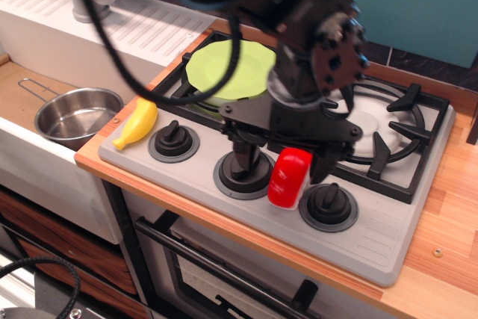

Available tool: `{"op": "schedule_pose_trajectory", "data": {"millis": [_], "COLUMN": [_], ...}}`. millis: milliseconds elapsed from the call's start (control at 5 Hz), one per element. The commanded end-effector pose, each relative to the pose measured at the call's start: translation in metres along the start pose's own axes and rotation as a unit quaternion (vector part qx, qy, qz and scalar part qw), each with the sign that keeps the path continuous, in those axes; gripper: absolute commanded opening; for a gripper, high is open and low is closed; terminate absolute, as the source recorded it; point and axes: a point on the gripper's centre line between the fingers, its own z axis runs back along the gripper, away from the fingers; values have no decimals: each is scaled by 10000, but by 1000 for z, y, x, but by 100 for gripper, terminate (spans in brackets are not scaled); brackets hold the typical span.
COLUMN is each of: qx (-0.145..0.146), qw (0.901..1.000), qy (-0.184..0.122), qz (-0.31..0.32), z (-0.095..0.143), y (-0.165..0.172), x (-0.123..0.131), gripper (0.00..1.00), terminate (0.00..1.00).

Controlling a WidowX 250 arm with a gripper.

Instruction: End effector reaching salmon

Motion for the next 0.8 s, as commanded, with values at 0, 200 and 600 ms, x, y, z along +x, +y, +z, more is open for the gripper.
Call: {"op": "schedule_pose_trajectory", "data": {"millis": [0, 200, 600], "qx": [-188, -248, -362], "qw": [9989, 9989, 9989], "qy": [-434, -391, -272], "qz": [-61, -72, 103], "z": [-10, -7, -4], "y": [-4, -1, -4], "x": [28, 30, 28], "gripper": [100, 100, 100], "terminate": [0, 0, 100]}}
